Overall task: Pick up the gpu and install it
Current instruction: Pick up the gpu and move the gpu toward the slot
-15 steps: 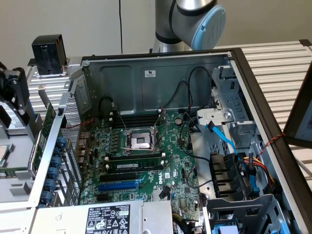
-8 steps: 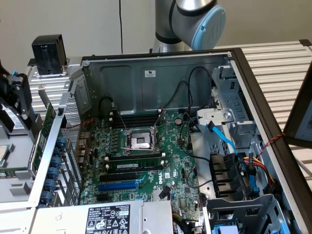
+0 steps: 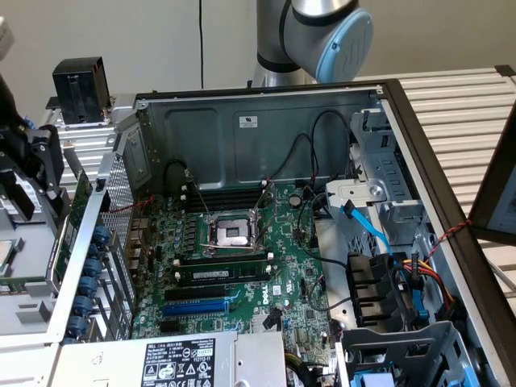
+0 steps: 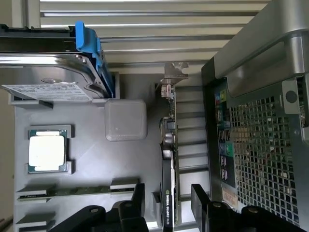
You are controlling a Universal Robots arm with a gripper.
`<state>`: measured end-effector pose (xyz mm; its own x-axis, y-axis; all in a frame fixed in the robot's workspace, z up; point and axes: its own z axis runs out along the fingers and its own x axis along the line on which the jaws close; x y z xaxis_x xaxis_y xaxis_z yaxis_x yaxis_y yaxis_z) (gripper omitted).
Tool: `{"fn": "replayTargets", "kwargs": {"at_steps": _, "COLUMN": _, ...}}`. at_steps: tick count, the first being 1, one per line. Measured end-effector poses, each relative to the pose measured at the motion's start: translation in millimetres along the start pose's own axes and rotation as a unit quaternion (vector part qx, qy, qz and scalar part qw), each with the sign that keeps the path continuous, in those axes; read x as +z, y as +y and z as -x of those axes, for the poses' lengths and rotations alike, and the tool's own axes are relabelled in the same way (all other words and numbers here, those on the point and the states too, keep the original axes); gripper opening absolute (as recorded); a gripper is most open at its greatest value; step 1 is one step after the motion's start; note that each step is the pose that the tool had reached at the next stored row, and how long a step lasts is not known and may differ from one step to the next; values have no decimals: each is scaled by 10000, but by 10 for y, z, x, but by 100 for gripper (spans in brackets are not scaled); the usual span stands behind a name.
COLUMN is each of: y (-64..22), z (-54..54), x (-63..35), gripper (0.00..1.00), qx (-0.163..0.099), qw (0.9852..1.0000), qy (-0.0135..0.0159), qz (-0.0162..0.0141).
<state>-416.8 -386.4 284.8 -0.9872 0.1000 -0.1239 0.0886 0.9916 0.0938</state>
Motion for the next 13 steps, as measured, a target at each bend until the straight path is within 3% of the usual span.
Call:
{"fn": "replayTargets", "kwargs": {"at_steps": 7, "y": -7, "z": -16, "x": 91, "gripper": 51, "qx": 73, "qw": 10000, "qy": -58, "qz": -6}}
{"fn": "replayTargets", "kwargs": {"at_steps": 11, "y": -13, "z": -28, "x": 131, "gripper": 51, "qx": 100, "qw": 9999, "qy": -128, "qz": -1}}
{"fn": "replayTargets", "kwargs": {"at_steps": 13, "y": -20, "z": -36, "x": 164, "gripper": 51, "qx": 107, "qw": 9998, "qy": -144, "qz": 0}}
